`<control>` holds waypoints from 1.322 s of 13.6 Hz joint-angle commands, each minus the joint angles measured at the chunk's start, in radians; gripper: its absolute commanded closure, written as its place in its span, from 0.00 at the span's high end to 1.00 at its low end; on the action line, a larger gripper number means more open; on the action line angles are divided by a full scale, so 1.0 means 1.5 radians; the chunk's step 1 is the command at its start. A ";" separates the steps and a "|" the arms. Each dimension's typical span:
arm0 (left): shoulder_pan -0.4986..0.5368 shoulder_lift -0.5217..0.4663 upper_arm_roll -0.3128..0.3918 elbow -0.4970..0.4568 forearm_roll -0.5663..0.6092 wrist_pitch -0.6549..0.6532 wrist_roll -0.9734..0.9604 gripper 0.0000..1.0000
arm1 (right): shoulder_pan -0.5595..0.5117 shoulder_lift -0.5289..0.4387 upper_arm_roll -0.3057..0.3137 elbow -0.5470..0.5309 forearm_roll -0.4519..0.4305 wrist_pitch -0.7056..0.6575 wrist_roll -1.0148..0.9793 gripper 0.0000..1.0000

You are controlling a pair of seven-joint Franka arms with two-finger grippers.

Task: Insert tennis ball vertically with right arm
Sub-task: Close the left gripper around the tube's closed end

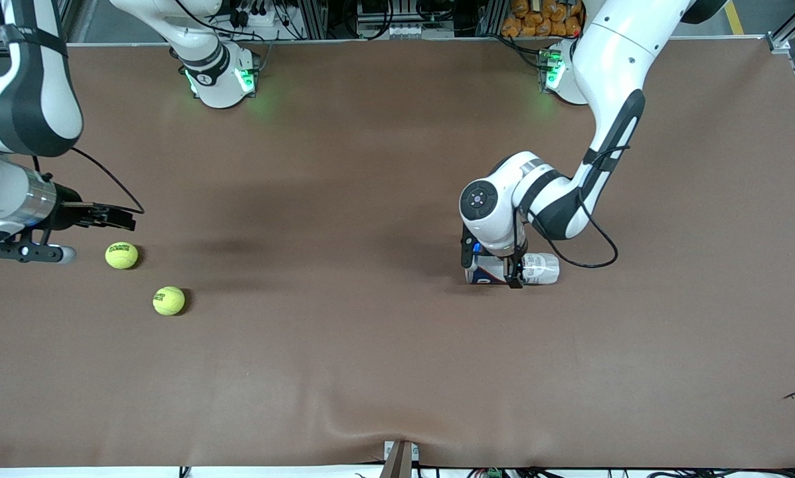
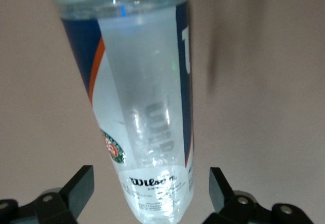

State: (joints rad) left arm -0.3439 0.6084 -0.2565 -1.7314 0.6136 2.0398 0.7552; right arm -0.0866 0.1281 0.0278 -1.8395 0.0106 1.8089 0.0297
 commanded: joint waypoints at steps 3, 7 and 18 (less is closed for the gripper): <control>-0.008 0.026 0.004 0.020 0.009 -0.004 -0.018 1.00 | -0.015 -0.021 0.009 -0.035 -0.008 0.019 -0.008 1.00; -0.021 0.048 0.010 0.041 0.012 -0.007 -0.042 1.00 | -0.020 -0.018 0.009 -0.038 -0.007 0.019 -0.008 1.00; -0.031 0.073 0.022 0.041 0.073 -0.012 -0.121 1.00 | 0.003 -0.013 0.012 0.018 -0.008 0.037 -0.007 1.00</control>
State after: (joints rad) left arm -0.3746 0.6989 -0.2329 -1.6956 0.6914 2.0380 0.5958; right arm -0.0852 0.1186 0.0389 -1.8144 0.0106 1.8696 0.0260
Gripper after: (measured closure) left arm 0.000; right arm 0.000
